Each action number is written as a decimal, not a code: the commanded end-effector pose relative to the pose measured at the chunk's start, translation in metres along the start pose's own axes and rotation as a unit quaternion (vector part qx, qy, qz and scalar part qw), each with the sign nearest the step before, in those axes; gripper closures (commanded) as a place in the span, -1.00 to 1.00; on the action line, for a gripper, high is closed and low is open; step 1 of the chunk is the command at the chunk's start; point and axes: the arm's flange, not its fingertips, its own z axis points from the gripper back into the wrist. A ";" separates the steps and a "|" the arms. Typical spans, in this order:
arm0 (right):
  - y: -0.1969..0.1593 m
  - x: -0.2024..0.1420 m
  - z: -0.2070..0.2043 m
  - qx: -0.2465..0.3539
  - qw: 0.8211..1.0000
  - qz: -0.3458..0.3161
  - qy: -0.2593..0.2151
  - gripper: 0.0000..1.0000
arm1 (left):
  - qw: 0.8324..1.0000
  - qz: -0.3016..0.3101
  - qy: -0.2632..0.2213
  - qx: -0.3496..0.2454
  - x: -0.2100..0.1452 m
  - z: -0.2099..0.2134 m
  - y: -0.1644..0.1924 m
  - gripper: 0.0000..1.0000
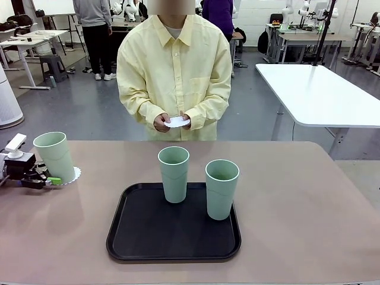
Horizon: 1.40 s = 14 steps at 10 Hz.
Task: Place coasters on the table and set cups on them.
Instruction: Pick up one Reusable plastic cup and place it on a coaster set by the human.
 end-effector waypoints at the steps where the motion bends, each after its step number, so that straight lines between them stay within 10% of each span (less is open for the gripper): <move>1: 0.000 0.000 0.000 0.004 1.000 0.000 -0.002 -1.00 | 1.000 0.005 0.001 -0.016 -0.006 0.009 0.002 -1.00; 14: 0.000 0.000 0.000 0.004 1.000 0.000 -0.002 -1.00 | 1.000 0.012 -0.007 -0.020 -0.012 0.042 -0.003 -1.00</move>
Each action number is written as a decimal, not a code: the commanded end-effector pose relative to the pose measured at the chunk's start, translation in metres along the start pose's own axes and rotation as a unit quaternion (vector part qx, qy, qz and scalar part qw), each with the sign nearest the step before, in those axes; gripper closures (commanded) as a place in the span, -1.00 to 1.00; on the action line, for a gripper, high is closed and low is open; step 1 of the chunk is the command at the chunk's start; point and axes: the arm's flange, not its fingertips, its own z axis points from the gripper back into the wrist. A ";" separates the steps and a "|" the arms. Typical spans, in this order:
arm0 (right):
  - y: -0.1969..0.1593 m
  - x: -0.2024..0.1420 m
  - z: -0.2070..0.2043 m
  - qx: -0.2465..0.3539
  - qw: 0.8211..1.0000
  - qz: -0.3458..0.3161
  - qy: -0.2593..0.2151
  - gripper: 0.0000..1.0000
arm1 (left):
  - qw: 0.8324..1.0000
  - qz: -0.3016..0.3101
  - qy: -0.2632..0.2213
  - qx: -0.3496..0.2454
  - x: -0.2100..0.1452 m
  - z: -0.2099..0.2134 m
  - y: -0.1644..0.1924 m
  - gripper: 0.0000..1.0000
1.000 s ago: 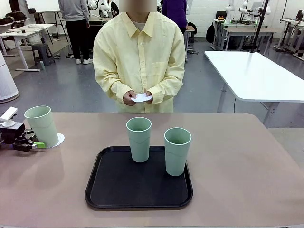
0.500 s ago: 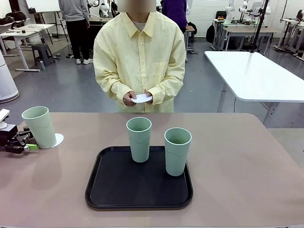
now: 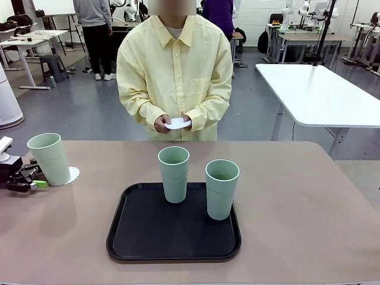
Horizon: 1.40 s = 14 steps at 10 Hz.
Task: Place coasters on the table and set cups on them.
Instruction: Pick up one Reusable plastic cup and place it on a coaster set by the human.
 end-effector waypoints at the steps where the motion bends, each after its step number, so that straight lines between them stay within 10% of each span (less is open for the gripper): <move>1: 0.000 0.000 0.000 0.004 1.000 0.000 -0.002 -1.00 | 1.000 0.003 0.003 -0.010 0.002 0.003 0.004 -1.00; 14: 0.000 0.000 0.000 0.004 1.000 0.000 -0.002 -1.00 | 0.998 -0.040 -0.022 0.048 0.010 0.011 0.010 -1.00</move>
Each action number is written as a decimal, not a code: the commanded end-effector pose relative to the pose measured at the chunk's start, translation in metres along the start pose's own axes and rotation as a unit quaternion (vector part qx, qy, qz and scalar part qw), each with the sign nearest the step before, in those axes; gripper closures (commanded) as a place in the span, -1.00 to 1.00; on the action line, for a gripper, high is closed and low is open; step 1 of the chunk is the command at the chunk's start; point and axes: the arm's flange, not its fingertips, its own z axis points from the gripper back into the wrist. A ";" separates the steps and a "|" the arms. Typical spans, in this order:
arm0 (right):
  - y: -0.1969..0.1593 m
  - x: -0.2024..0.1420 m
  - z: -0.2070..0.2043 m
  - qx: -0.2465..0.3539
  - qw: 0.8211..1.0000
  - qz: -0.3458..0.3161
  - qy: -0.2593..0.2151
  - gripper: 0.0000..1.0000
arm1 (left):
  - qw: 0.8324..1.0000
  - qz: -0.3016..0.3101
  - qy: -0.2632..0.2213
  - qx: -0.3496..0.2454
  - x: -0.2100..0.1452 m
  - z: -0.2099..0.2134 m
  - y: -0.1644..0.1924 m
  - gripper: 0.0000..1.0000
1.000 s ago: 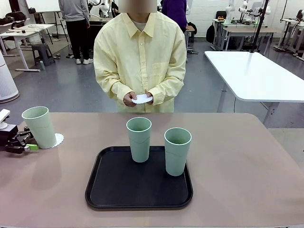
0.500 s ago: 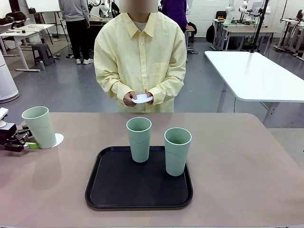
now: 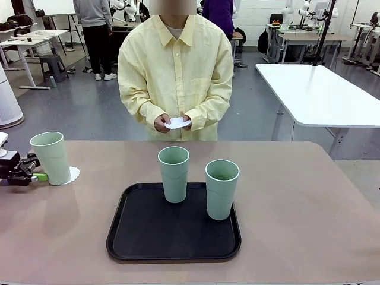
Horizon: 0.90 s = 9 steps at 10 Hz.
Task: Place coasters on the table and set cups on them.
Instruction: Pick up one Reusable plastic cup and place it on a coaster set by the human.
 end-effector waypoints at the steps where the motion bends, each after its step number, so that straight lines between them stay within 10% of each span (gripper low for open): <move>1: 0.000 0.000 0.000 0.004 1.000 0.000 -0.002 -1.00 | 1.000 -0.021 -0.008 0.010 0.003 0.001 -0.001 -1.00; 9: 0.000 0.000 0.000 0.004 1.000 0.000 -0.002 -1.00 | 0.999 -0.007 0.037 0.022 0.019 0.012 -0.011 -1.00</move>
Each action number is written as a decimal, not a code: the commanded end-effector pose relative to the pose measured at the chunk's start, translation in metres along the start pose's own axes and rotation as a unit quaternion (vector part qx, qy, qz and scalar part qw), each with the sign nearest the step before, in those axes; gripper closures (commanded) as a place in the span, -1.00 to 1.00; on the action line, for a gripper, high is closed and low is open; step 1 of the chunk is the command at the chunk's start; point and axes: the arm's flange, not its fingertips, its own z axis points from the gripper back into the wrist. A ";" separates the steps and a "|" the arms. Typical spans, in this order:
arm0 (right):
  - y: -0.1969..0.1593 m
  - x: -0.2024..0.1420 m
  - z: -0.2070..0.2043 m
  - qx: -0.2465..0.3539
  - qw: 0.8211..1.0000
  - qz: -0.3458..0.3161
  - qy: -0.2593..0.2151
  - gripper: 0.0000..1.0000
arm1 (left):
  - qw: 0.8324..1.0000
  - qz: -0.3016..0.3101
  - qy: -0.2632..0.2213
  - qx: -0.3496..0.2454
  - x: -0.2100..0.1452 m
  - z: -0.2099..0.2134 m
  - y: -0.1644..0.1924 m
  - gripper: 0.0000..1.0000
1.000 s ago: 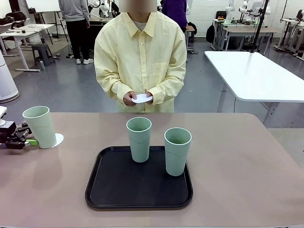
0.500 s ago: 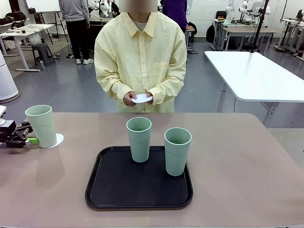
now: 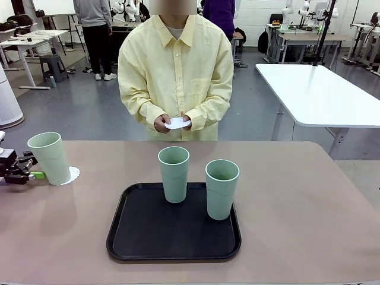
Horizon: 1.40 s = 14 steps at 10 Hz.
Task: Place coasters on the table and set cups on them.
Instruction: Pick up one Reusable plastic cup and place it on a coaster set by the human.
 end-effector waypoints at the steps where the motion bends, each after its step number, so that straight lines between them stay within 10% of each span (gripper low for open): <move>1: 0.000 0.000 0.000 0.004 1.000 0.000 -0.002 -1.00 | 0.999 0.002 0.041 0.015 0.018 0.006 -0.014 -1.00; 7: 0.000 0.000 0.000 0.004 1.000 0.000 -0.002 -1.00 | 0.983 0.019 0.170 0.072 0.087 0.023 -0.041 -1.00; 11: 0.000 0.000 0.000 0.004 1.000 0.000 -0.002 -1.00 | 0.909 0.092 0.391 0.111 0.180 -0.005 -0.070 -1.00; 14: 0.000 0.000 0.000 0.004 1.000 0.000 -0.002 -1.00 | 0.873 0.127 0.460 0.103 0.237 -0.041 -0.093 -1.00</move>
